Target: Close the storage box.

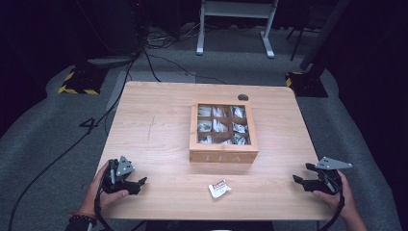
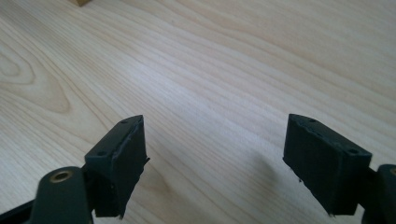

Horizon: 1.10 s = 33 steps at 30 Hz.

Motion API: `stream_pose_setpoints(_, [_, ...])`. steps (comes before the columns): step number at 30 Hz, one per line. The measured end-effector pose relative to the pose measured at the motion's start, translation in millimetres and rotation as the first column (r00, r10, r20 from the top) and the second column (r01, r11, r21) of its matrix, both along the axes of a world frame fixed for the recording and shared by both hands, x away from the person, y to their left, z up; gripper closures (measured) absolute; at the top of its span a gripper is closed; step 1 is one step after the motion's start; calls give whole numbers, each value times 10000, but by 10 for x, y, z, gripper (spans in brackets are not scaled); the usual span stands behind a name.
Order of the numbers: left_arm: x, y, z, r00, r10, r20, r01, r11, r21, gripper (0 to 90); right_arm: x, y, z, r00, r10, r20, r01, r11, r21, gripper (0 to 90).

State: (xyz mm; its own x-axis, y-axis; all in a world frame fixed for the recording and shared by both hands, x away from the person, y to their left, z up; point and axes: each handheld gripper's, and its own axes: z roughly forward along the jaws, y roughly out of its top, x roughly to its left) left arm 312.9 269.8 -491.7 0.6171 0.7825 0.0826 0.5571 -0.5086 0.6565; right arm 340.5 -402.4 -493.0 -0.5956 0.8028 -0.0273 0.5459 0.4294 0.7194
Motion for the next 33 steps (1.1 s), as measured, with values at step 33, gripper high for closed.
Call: stream_pose_setpoints(33, [-7,208,-128,9992,291,-291,-320,9939,-1053,165,-43,-74,-109,9970,-759,120,754,9964,385,192])
